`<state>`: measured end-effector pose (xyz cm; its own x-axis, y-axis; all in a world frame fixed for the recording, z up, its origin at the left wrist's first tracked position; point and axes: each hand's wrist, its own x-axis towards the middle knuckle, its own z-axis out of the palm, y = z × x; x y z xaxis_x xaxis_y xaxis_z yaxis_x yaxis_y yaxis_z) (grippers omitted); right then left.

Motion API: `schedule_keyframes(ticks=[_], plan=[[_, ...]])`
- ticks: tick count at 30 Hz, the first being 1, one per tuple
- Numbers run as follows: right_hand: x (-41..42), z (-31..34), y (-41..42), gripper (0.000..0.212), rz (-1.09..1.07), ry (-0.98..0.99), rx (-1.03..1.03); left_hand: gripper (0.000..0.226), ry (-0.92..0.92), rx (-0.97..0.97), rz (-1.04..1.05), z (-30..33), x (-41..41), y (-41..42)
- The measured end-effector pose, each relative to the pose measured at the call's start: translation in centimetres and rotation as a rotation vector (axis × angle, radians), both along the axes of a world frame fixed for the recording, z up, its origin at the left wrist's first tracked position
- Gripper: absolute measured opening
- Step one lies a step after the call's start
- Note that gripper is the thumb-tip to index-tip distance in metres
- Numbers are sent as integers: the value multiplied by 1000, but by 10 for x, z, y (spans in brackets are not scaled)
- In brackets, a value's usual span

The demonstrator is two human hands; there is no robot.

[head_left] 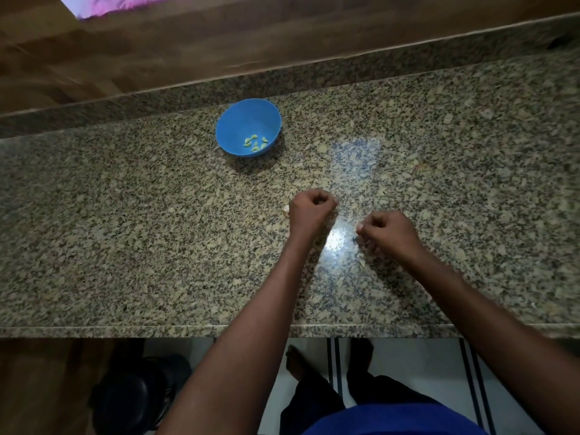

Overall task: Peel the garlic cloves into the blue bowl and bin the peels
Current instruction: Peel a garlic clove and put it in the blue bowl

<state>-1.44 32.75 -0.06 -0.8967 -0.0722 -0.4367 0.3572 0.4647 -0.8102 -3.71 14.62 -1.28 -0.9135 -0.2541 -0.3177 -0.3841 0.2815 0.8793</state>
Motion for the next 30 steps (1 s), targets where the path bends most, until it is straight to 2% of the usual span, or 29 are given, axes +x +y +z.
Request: schedule_keyframes(ticks=[3,11,18,21,23,26,30], plan=[[-4,-9,2,13,18,71,186,4,-16,-135,-1,-5,-15,3],[0,-17,7,11,84,112,288,15,-10,-53,126,-6,16,-3],[10,-18,19,10,174,188,428,23,38,-221,-204,-14,74,26],[16,-17,24,9,211,249,441,32,64,-368,-329,-13,83,45],[21,-18,24,11,237,296,458,29,71,-441,-359,-15,88,54],[29,-21,24,10,258,368,492,9,96,-499,-372,-19,91,61],[35,-23,21,3,261,403,519,17,137,-643,-304,-15,94,64]])
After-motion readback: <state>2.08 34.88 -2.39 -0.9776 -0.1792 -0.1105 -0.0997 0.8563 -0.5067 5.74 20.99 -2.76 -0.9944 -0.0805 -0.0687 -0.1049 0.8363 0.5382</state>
